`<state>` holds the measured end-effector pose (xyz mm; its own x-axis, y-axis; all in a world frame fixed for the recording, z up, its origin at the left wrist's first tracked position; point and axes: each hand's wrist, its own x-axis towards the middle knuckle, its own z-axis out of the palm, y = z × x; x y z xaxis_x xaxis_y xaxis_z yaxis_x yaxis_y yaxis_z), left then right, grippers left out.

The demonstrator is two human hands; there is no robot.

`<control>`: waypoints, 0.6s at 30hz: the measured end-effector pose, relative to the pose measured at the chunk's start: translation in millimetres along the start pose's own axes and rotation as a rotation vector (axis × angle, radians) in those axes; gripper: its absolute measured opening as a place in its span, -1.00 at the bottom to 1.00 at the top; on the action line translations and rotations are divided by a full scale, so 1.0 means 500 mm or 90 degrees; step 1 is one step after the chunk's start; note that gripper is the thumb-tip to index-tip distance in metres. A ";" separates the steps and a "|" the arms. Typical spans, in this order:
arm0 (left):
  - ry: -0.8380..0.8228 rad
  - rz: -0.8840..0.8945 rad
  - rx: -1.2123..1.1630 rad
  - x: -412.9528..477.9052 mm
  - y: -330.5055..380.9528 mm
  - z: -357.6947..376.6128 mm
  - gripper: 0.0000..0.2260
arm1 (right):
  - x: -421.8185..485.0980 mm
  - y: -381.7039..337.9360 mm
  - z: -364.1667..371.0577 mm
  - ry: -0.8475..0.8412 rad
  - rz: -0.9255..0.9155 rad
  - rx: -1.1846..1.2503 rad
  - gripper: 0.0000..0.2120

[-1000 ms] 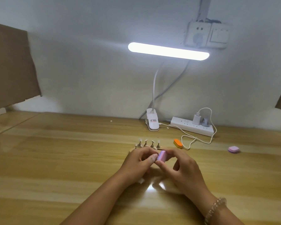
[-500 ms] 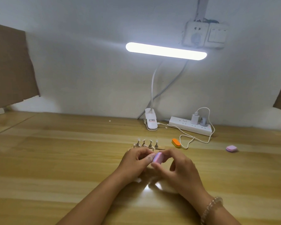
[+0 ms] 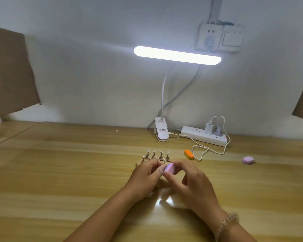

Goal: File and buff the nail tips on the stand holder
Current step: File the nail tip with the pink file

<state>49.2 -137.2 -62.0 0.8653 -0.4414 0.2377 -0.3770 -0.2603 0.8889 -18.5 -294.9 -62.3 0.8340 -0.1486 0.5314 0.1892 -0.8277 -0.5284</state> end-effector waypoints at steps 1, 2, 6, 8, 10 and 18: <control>-0.004 0.000 0.013 0.001 -0.002 0.001 -0.88 | 0.003 0.000 0.001 -0.002 -0.002 -0.011 -0.65; -0.008 0.003 0.020 0.001 -0.004 0.001 -0.88 | 0.007 0.002 0.000 0.007 0.009 -0.015 -0.61; -0.014 0.010 0.025 0.001 -0.003 0.002 -0.83 | 0.002 0.004 -0.002 -0.002 -0.012 -0.028 -0.61; -0.015 0.008 0.026 0.000 0.000 0.001 -0.83 | 0.001 0.001 -0.002 -0.017 -0.023 -0.009 -0.66; -0.021 0.012 0.033 -0.001 0.001 0.002 -0.88 | 0.005 0.004 -0.004 -0.008 0.005 -0.026 -0.64; -0.035 0.022 0.089 -0.004 0.003 0.004 -0.84 | 0.006 0.006 -0.009 -0.025 0.025 -0.094 -0.61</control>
<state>46.2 -138.7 -61.8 0.8334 -0.4970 0.2419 -0.4514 -0.3592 0.8169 -17.7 -300.5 -59.3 0.8594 -0.1631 0.4846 0.0802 -0.8930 -0.4428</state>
